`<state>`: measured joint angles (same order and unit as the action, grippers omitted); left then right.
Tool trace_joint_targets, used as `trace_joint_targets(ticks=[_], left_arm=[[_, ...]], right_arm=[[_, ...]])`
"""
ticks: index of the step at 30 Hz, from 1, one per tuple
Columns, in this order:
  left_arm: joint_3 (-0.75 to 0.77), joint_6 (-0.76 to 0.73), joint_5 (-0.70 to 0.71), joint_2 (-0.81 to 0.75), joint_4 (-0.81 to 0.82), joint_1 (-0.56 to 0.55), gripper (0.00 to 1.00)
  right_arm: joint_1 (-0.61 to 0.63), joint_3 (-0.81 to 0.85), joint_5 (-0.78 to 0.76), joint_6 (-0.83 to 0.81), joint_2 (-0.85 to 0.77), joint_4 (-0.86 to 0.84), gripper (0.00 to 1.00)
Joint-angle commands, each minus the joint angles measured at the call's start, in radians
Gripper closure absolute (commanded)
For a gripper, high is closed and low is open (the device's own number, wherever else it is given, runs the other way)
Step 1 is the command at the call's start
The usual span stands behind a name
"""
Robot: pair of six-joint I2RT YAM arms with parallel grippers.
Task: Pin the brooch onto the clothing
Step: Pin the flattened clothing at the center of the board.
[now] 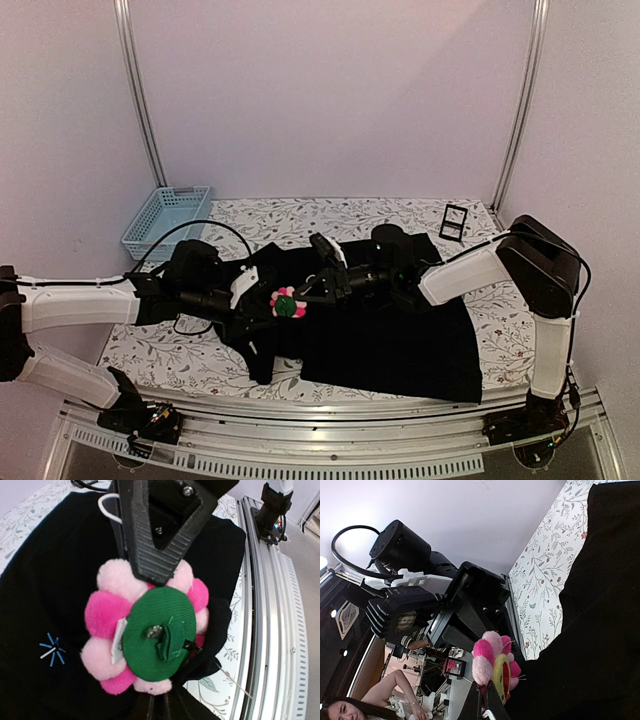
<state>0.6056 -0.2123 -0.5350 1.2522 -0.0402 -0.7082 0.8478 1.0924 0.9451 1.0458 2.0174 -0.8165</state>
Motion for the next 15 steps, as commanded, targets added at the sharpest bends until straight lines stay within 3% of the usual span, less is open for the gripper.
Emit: trace_joint_targets(ticks=[1, 6, 15], left_arm=[[0.001, 0.059, 0.059, 0.007, 0.067, -0.012, 0.99], [0.013, 0.071, -0.033, -0.009, 0.043, -0.011, 1.00], [0.037, 0.208, -0.031, -0.025, 0.095, 0.025, 1.00]], right_arm=[[-0.008, -0.004, 0.006, -0.007, 0.013, -0.016, 1.00], [-0.008, -0.002, 0.001, -0.006, 0.017, -0.022, 1.00], [-0.004, -0.011, 0.001, 0.016, 0.035, -0.034, 1.00]])
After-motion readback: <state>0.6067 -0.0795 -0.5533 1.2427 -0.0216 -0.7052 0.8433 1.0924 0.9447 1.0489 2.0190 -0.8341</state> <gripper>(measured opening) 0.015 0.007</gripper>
